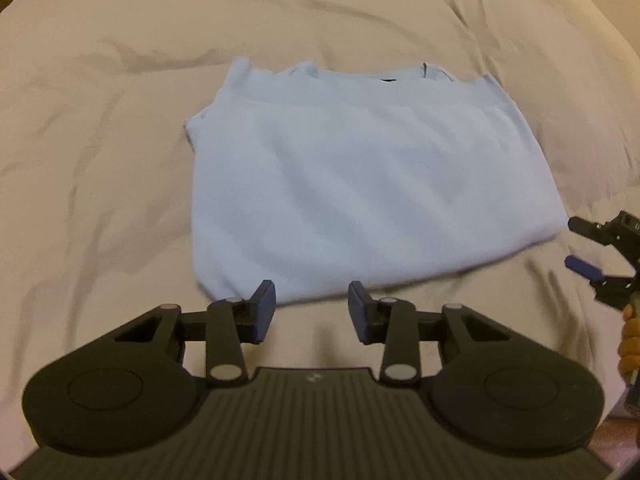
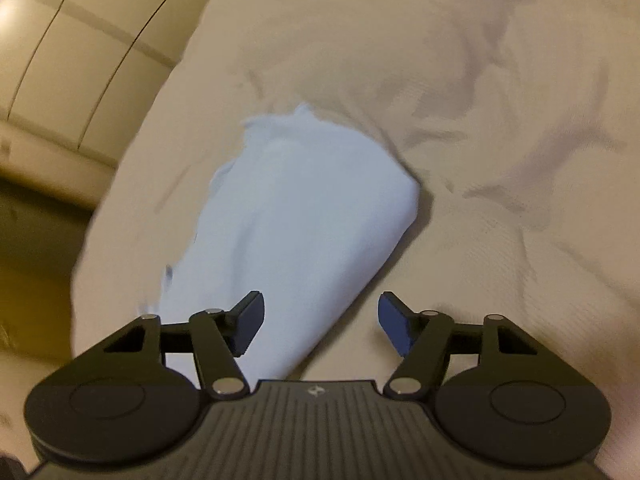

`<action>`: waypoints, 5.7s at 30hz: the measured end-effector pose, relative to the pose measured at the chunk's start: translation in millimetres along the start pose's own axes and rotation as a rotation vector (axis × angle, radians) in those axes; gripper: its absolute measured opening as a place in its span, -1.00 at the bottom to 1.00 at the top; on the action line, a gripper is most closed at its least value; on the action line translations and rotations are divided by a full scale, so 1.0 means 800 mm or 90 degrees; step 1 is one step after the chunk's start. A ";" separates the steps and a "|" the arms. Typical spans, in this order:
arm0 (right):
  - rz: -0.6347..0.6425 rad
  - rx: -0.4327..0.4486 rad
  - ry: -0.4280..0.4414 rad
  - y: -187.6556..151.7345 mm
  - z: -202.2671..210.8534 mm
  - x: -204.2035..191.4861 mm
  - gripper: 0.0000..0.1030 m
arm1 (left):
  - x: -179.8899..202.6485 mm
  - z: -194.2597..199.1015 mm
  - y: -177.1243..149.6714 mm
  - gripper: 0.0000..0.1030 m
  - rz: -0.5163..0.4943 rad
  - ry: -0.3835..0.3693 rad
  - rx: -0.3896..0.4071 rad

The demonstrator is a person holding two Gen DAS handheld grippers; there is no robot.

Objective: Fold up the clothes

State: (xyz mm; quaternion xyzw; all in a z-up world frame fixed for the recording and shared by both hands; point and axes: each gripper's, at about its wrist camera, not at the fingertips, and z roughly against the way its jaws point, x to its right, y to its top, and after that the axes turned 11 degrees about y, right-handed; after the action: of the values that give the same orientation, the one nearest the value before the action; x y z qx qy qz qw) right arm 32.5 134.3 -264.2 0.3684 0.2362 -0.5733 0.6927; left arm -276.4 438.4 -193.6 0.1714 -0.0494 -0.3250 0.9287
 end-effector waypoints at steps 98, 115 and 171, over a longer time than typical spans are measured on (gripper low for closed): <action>0.400 -0.205 -0.016 -0.142 -0.239 -0.214 -0.38 | -0.141 -0.141 0.059 -0.92 0.171 -0.203 0.047; 0.418 -0.225 -0.025 -0.174 -0.176 -0.200 -0.41 | -0.052 -0.116 0.012 -0.78 0.002 -0.065 0.034; 0.403 -0.252 -0.073 -0.181 -0.077 -0.301 0.36 | -0.091 0.102 0.011 -0.22 0.038 0.076 -0.033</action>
State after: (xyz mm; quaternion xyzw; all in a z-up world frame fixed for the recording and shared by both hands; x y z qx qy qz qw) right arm -157.2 321.8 -156.3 0.2494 0.1777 -0.2937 0.9055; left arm -345.3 466.7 -112.6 0.1649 0.0093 -0.2875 0.9434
